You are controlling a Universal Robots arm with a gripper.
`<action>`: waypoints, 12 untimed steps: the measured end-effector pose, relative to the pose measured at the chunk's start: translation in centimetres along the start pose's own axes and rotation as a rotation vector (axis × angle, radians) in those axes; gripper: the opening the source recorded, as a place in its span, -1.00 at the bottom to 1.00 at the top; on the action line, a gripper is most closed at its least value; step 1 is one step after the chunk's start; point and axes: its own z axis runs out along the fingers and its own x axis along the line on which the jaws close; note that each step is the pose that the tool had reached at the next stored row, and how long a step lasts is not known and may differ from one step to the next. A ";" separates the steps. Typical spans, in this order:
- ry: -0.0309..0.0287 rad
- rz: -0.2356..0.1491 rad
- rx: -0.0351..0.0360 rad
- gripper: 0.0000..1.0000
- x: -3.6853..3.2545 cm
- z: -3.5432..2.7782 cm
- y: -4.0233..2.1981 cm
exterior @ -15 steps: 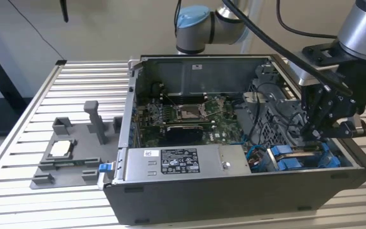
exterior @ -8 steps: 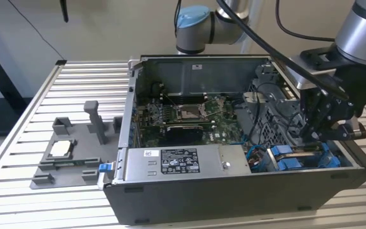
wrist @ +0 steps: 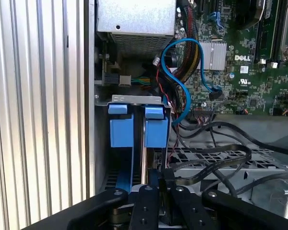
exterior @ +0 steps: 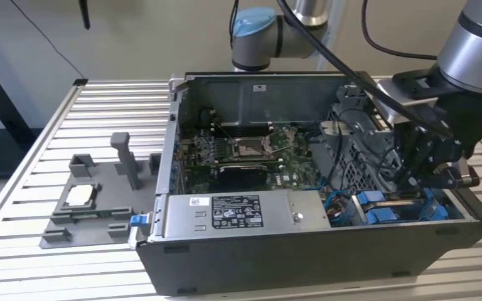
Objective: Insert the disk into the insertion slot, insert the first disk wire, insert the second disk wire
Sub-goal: 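Insert the second disk wire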
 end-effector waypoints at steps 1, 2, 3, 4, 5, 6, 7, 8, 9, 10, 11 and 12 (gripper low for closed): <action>0.0001 0.001 0.0002 -0.68 0.01 0.09 0.01; 0.0003 0.002 0.0005 -0.68 0.01 0.17 0.02; 0.0004 0.003 0.0009 -0.68 0.02 0.25 0.03; 0.0006 0.004 0.0013 -0.68 0.02 0.32 0.03; 0.0007 0.004 0.0017 -0.68 0.01 0.37 0.04; 0.0007 0.005 0.0021 -0.68 -0.01 0.41 0.04; 0.0005 0.005 0.0026 -0.68 -0.03 0.45 0.04; 0.0007 0.005 0.0030 -0.68 -0.07 0.48 0.05; 0.0006 0.005 0.0034 -0.68 -0.11 0.52 0.05; 0.0006 0.005 0.0038 -0.68 -0.16 0.57 0.05; 0.0007 0.005 0.0042 -0.68 -0.20 0.61 0.06; 0.0006 0.005 0.0046 -0.68 -0.25 0.67 0.06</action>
